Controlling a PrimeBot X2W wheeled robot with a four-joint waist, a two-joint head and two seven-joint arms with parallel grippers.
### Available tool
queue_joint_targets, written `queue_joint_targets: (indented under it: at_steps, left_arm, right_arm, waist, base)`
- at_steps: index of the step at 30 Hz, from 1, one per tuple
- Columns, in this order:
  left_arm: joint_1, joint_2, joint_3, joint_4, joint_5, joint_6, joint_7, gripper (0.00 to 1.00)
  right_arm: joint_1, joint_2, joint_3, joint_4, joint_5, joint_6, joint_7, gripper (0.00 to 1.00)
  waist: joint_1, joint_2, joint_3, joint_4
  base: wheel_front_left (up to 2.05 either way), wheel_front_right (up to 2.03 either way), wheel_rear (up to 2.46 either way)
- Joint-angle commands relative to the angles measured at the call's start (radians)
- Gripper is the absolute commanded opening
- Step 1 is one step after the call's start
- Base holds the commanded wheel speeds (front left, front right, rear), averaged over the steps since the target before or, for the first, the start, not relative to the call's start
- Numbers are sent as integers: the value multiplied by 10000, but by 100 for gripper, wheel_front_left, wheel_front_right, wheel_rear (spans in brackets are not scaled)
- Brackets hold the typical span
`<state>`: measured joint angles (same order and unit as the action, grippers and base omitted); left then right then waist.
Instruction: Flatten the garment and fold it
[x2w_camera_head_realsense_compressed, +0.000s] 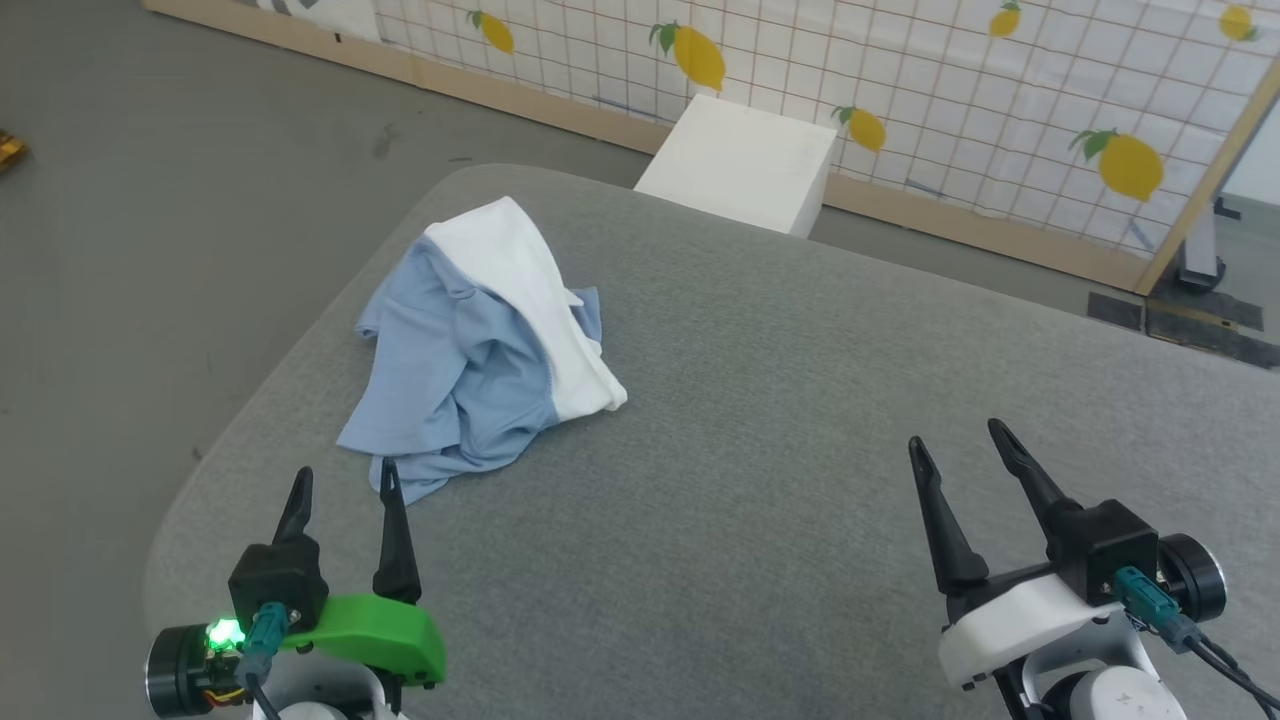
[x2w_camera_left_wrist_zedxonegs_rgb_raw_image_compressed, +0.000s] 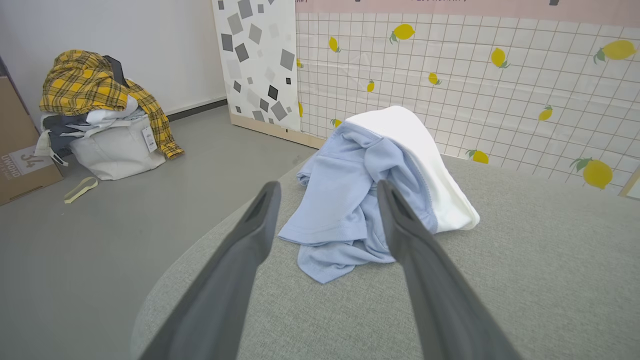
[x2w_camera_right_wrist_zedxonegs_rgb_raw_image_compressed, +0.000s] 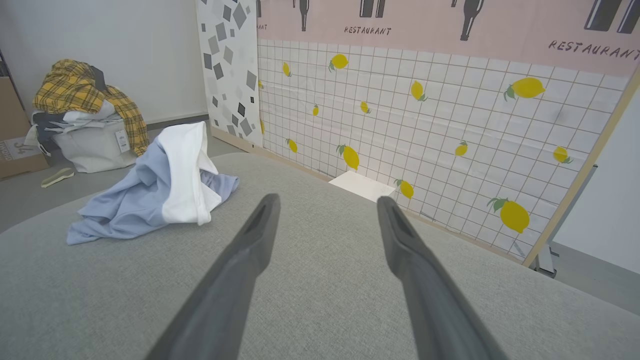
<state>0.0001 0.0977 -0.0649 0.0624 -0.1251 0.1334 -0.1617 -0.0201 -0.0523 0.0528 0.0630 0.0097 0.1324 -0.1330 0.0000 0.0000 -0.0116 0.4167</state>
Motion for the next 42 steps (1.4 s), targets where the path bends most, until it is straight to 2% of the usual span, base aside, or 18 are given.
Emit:
queue_joint_targets:
  at_steps: [1,42]
  left_arm:
    - [175,98,-24,64,-191,85,-126,100]
    - [234,483,-486,678,-995,932,-968,100]
  right_arm:
    - [-153,12,28,48,29,-11,-104,100]
    - [-426,20,283,435,205,-17,-816,100]
  waist:
    - [0,0,2,141]
    - [0,0,180,1871]
  base:
    - [0,0,0]
    - [0,0,0]
